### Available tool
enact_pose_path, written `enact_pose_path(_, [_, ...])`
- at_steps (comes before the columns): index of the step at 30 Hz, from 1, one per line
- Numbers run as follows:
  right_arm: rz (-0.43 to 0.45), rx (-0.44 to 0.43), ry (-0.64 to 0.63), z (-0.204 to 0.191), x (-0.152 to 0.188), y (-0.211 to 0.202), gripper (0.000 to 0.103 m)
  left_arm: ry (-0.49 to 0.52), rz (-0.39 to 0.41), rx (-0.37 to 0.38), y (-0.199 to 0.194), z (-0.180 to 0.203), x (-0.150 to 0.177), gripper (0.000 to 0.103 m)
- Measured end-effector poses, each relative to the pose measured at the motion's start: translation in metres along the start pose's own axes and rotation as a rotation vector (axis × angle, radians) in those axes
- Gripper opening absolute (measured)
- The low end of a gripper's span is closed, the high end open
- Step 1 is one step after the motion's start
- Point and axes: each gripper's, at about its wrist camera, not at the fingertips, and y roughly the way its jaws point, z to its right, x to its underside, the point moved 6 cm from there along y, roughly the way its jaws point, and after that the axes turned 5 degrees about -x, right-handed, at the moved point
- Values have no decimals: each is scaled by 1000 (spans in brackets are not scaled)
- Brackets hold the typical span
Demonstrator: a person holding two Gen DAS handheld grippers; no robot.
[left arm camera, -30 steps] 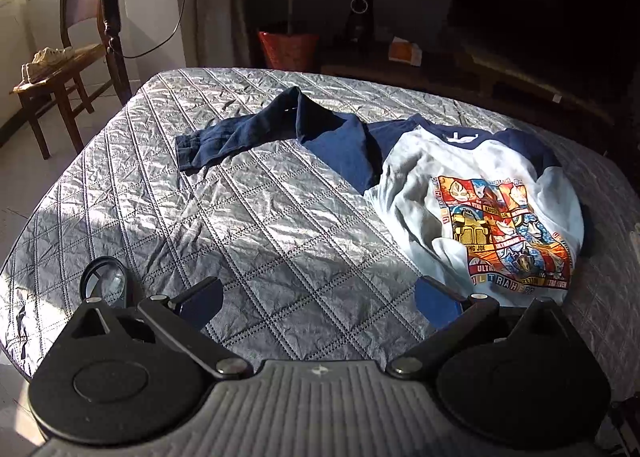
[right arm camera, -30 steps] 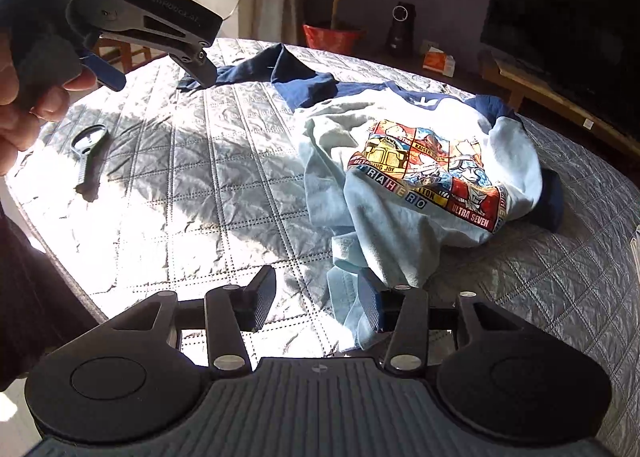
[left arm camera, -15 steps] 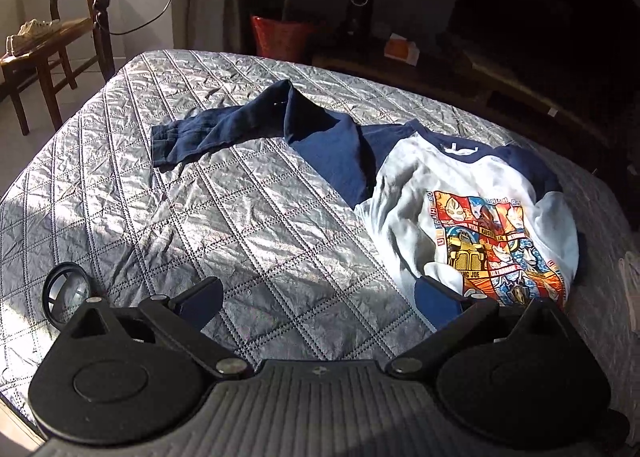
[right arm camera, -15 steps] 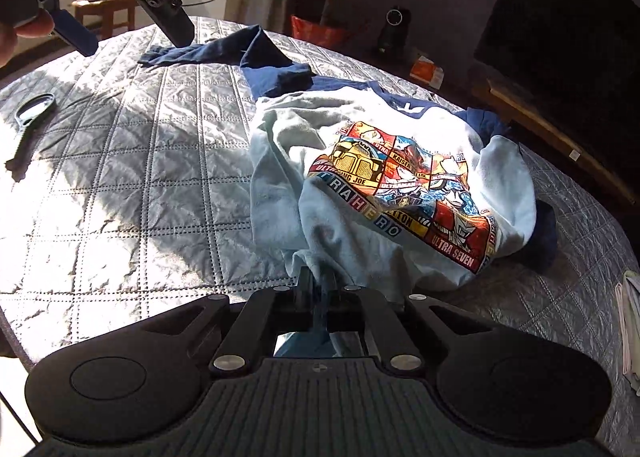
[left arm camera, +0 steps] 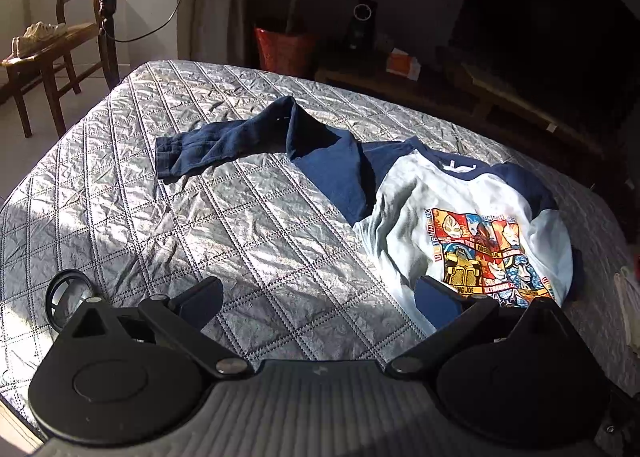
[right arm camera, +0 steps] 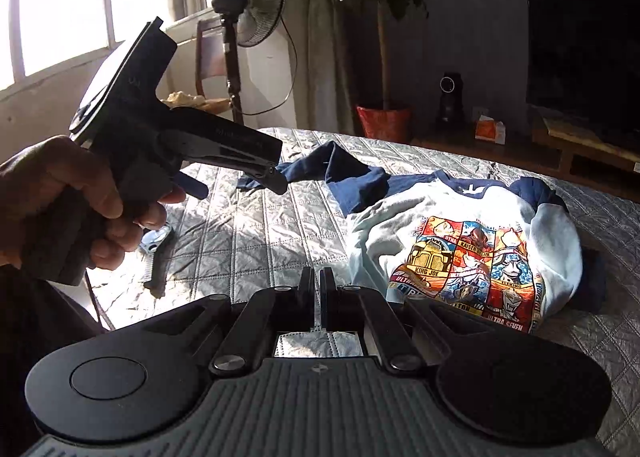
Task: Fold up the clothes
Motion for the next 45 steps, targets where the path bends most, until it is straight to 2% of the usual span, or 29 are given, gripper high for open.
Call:
enact_pose_path(1, [-29, 44, -42, -3, 5, 5, 11, -8, -4, -1, 1, -2, 0, 102])
enact_pose_path(2, [-58, 99, -87, -5, 10, 11, 32, -16, -8, -3, 1, -4, 0, 102])
enact_pose_path(3, [-85, 143, -134, -5, 15, 17, 46, -18, -10, -3, 1, -5, 0, 102])
enact_pose_path(4, [-115, 164, -189, -4, 20, 25, 45, -18, -12, -3, 1, -6, 0, 102])
enact_pose_path(5, [-149, 172, -241, -3, 25, 35, 35, -19, -14, -2, 2, -7, 0, 102])
enact_pose_path(8, [-231, 184, -366, -3, 38, 56, 31, -12, -18, -2, 2, -6, 2, 102])
enact_pose_path(10, [-267, 144, -403, -4, 40, 64, 29, -10, -22, -2, 3, -6, 2, 102])
enact_pose_path(14, [-391, 146, -423, 9, 55, 79, 30, -7, -29, 2, 5, -4, 3, 102])
enact_pose_path(16, [-404, 147, -382, 21, 59, 81, 29, 1, -29, 5, 5, -2, 3, 102])
enact_pose_path(17, [-396, 137, -356, 25, 59, 80, 25, 5, -30, 6, 5, -1, 4, 102])
enact_pose_path(18, [-384, 124, -321, 27, 57, 77, 3, 9, -30, 6, 5, 0, 4, 102])
enact_pose_path(21, [-316, 81, -213, 30, 44, 63, 1, 16, -32, 7, 6, 3, 4, 102])
enact_pose_path(25, [-108, -84, -41, 19, 6, 20, 1, 12, -33, 4, 6, 3, 4, 102])
enact_pose_path(27, [-52, -136, -25, 4, -4, 3, 1, 4, -32, 1, 6, 1, 3, 102])
enact_pose_path(29, [-85, -159, -43, -13, 1, 3, 1, -10, -29, -4, 6, -1, 2, 102])
enact_pose_path(30, [-114, -201, -35, -21, 6, 6, 2, -17, -29, -8, 6, -1, 1, 102])
enact_pose_path(32, [-171, -339, -50, -50, 23, 12, 2, -28, -29, -13, 6, -3, 1, 102])
enact_pose_path(34, [-183, -412, -76, -72, 32, 14, 3, -29, -31, -15, 6, -3, 1, 102])
enact_pose_path(35, [-179, -436, -42, -76, 32, 14, 7, -25, -33, -16, 6, -2, 1, 102])
enact_pose_path(36, [-160, -429, 3, -74, 31, 13, 16, -19, -34, -17, 7, -1, 2, 102])
enact_pose_path(38, [-125, -337, 85, -51, 29, 9, 26, -11, -36, -19, 7, 0, 3, 102])
enact_pose_path(39, [-129, -250, 108, -36, 31, 8, 36, -11, -39, -18, 7, 0, 3, 102])
enact_pose_path(41, [-176, -35, 131, 0, 42, 7, 49, -12, -45, -16, 8, 0, 3, 102])
enact_pose_path(43, [-243, 143, 197, 39, 61, 6, 49, -7, -52, -9, 8, 2, 4, 102])
enact_pose_path(45, [-233, 229, 372, 75, 74, 1, 50, 11, -66, -4, 10, 6, 7, 102])
